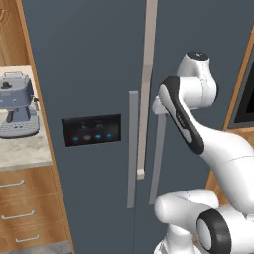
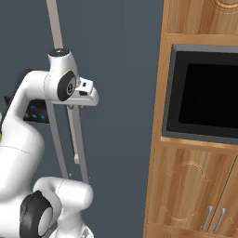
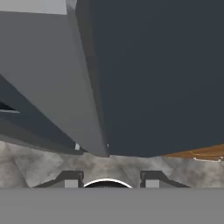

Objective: Open the freezer door, pick up the ice cube tray from the freezer, and place it on the dining counter.

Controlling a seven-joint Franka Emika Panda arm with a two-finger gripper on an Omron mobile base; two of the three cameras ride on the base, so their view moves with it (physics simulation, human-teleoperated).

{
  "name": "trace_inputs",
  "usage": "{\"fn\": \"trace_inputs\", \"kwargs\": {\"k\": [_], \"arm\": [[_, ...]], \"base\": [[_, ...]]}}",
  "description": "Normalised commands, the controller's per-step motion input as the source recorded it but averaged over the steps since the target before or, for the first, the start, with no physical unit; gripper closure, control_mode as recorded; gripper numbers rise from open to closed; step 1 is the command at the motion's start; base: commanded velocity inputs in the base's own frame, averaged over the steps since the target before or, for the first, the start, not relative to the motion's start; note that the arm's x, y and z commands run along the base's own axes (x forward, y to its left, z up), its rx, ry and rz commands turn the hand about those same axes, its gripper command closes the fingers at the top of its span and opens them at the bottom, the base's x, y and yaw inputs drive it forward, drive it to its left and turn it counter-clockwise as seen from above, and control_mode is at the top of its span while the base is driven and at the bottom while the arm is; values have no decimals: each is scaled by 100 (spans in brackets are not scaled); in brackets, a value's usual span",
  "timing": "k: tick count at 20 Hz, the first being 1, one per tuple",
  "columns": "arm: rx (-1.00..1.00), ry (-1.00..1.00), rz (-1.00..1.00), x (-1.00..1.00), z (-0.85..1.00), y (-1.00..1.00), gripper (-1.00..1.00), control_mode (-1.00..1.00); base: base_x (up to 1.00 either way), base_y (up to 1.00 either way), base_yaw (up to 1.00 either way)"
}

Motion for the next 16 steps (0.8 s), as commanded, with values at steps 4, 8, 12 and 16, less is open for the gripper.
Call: {"fn": "trace_inputs", "kwargs": {"k": [4,8,12,16], "arm": [[0,0,0,-46,0,0,-100,-100],[0,0,-1,-89,0,0,-100,-100],[0,0,0,-80,0,2,-100,-100],[0,0,0,-76,0,3,-100,-100]], "base": [[0,0,0],[0,0,0],[0,0,0],[0,0,0]]}}
